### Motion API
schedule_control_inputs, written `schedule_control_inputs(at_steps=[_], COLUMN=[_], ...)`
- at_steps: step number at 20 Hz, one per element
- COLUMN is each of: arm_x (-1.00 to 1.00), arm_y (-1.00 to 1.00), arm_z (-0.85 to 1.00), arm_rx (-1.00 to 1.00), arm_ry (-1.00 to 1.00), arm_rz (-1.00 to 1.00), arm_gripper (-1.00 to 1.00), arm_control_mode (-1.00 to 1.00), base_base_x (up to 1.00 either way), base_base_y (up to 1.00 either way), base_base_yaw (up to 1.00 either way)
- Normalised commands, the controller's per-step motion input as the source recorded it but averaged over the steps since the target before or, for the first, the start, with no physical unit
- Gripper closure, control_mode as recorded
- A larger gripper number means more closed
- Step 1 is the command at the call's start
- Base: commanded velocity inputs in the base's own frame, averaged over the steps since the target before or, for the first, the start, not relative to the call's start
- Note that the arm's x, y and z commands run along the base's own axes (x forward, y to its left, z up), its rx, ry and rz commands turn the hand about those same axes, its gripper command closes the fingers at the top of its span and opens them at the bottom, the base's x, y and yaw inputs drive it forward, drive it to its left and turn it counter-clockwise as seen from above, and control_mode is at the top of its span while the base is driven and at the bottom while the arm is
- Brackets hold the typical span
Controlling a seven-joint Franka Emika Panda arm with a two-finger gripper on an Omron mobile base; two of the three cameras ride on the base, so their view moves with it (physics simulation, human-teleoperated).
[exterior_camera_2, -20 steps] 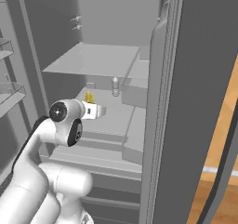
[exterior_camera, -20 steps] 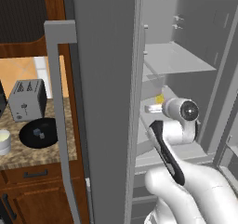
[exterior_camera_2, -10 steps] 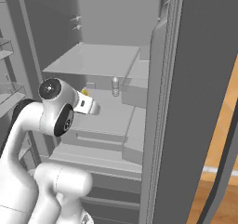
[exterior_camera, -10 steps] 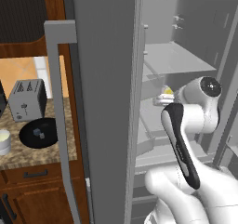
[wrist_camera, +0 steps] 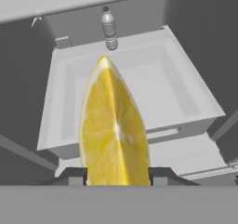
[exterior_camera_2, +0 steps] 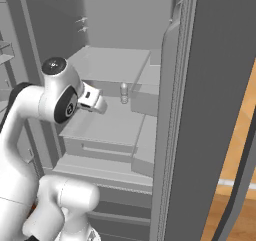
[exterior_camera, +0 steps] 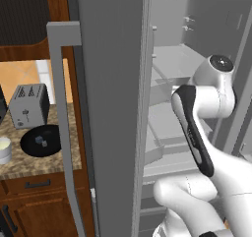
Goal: Grab a lemon wedge from the fridge and one ice cube from the ice bowl, and put them in the glass of lemonade.
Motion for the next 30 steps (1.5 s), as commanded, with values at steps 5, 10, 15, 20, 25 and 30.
schedule_control_inputs(at_steps=[5,10,15,20,25,30], arm_x=[-0.24,0.0,0.0,0.0,0.0,0.0], arm_y=[0.0,0.0,0.0,0.0,0.0,0.0], arm_z=[0.0,0.0,0.0,0.0,0.0,0.0], arm_rx=[0.0,0.0,0.0,0.0,0.0,0.0], arm_ry=[-0.01,0.0,0.0,0.0,0.0,0.0], arm_rz=[0.0,0.0,0.0,0.0,0.0,0.0], arm_gripper=[1.0,1.0,1.0,1.0,1.0,1.0], arm_control_mode=[1.0,1.0,1.0,1.0,1.0,1.0], base_base_x=[-0.2,-1.0,-1.0,-0.98,-0.43,-0.15], base_base_y=[0.0,0.0,0.19,0.63,1.0,1.0], base_base_yaw=[0.0,0.0,0.0,0.09,0.28,0.29])
